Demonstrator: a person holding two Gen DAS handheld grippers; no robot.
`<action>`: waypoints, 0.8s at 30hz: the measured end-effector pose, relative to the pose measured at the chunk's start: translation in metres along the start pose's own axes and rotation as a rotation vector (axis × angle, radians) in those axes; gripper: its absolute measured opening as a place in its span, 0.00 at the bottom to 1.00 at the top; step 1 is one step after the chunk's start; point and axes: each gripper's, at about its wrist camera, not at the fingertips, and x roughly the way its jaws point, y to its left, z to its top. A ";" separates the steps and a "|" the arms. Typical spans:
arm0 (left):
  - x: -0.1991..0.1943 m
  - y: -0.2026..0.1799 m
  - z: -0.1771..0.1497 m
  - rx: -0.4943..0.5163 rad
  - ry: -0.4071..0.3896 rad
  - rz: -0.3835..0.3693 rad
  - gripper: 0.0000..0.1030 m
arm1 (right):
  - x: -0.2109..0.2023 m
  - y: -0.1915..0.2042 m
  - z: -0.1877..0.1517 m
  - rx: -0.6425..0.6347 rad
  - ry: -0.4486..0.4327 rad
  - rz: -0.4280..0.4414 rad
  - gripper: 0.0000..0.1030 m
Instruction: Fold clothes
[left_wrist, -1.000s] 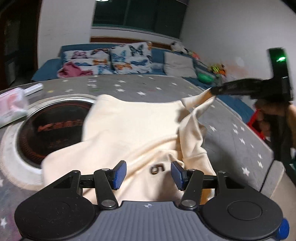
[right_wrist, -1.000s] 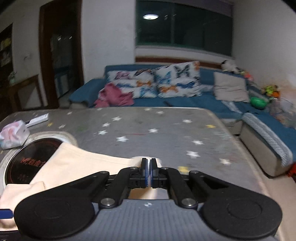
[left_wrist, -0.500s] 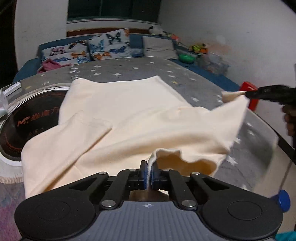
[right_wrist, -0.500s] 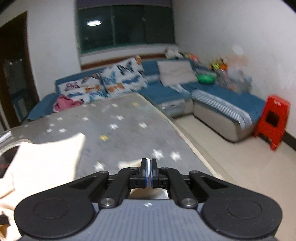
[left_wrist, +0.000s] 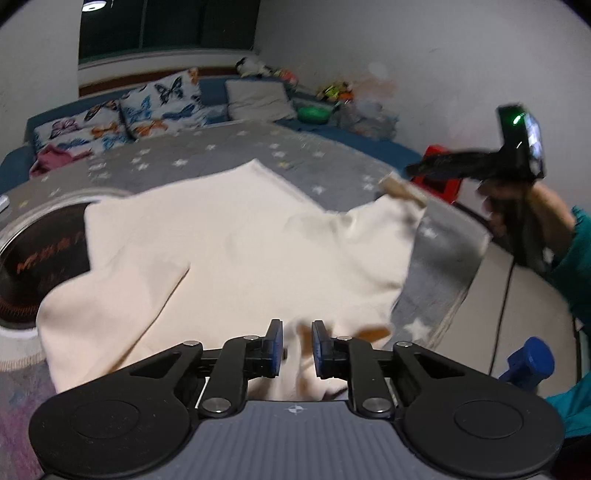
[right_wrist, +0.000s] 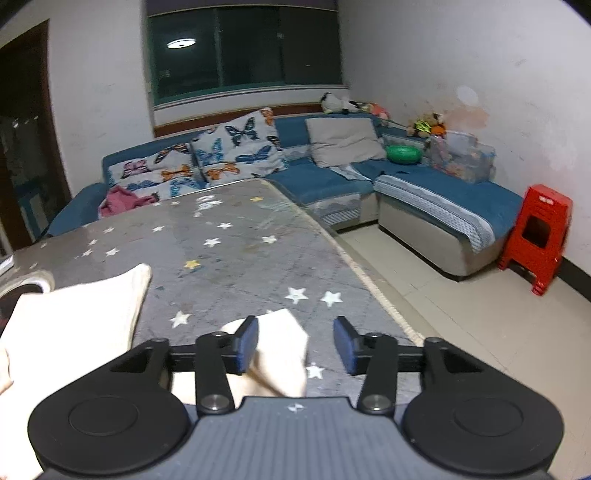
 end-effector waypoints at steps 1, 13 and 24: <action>0.001 0.001 0.004 -0.006 -0.013 0.000 0.18 | 0.002 0.004 -0.001 -0.016 0.008 0.004 0.58; 0.060 0.004 0.010 -0.117 0.048 -0.011 0.24 | 0.032 0.013 -0.018 -0.124 0.086 -0.113 0.72; 0.058 -0.018 0.004 -0.057 0.036 -0.041 0.38 | 0.008 -0.030 -0.014 0.010 -0.003 -0.207 0.75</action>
